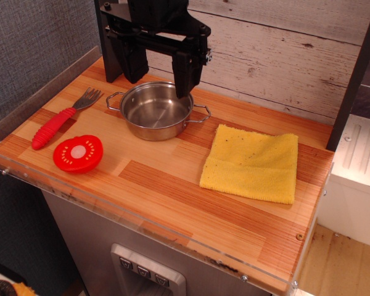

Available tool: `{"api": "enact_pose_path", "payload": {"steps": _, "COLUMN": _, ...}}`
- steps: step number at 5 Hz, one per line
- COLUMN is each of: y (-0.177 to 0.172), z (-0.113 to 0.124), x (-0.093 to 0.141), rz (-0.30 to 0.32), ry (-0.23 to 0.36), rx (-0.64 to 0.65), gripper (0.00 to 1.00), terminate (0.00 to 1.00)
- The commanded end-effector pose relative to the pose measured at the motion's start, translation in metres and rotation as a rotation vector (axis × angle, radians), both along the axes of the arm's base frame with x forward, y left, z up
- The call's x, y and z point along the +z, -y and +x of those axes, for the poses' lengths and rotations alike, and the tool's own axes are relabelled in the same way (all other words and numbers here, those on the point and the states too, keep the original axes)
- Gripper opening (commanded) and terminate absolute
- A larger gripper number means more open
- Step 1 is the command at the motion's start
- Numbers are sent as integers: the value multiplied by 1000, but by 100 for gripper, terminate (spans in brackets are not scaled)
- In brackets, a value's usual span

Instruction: Place red fork on top of yellow cloth.

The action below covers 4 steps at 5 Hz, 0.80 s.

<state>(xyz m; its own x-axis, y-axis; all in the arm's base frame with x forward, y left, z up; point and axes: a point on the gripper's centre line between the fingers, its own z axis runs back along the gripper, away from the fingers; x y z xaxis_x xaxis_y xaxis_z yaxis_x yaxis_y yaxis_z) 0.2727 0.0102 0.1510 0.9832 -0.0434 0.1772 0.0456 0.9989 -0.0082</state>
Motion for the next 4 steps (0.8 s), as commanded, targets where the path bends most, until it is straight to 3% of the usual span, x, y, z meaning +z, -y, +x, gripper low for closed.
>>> {"api": "enact_pose_path", "payload": {"steps": 1, "y": 0, "z": 0, "x": 0, "rz": 0, "ry": 0, "rx": 0, "gripper": 100, "terminate": 0}}
{"api": "enact_pose_path", "payload": {"steps": 2, "y": -18, "z": -3, "x": -9, "rz": -26, "ry": -18, "rx": -34, "gripper": 100, "terminate": 0}}
{"api": "enact_pose_path", "payload": {"steps": 4, "y": -105, "z": -24, "x": -20, "rz": 67, "ry": -55, "rx": 35, "gripper": 100, "terminate": 0}}
